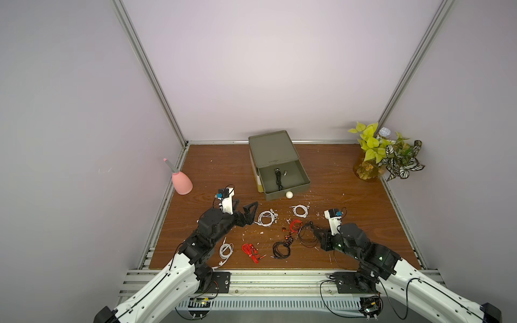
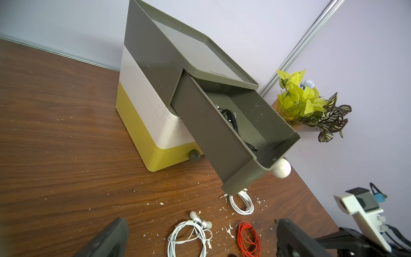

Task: Place the wired earphones into the drawer by color
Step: Pick up the wired earphones from the center of the board, then place the wired earphones in the drawer.

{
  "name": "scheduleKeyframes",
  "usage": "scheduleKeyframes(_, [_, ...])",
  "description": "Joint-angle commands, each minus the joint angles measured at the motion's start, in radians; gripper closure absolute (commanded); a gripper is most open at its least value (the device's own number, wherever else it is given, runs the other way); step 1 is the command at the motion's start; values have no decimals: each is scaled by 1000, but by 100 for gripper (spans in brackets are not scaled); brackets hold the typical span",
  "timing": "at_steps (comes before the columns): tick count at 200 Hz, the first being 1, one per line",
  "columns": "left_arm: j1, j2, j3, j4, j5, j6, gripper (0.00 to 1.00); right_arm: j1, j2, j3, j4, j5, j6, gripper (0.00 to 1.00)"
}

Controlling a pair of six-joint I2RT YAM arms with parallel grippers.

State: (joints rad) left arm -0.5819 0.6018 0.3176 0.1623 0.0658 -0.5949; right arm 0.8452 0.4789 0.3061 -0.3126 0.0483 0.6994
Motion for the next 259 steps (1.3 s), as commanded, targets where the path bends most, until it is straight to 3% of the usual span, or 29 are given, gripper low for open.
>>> scheduleKeyframes(1, [-7, -12, 5, -15, -6, 6, 0, 6, 7, 82, 6, 29, -73, 100])
scheduleKeyframes(86, [-7, -23, 1, -16, -7, 7, 0, 6, 71, 288, 131, 87, -241, 100])
scheduleKeyframes(188, [-7, -28, 10, -41, -2, 29, 0, 7, 377, 549, 320, 131, -416, 100])
scheduleKeyframes(259, [-7, -105, -25, -69, -9, 26, 0, 5, 617, 694, 365, 125, -431, 100])
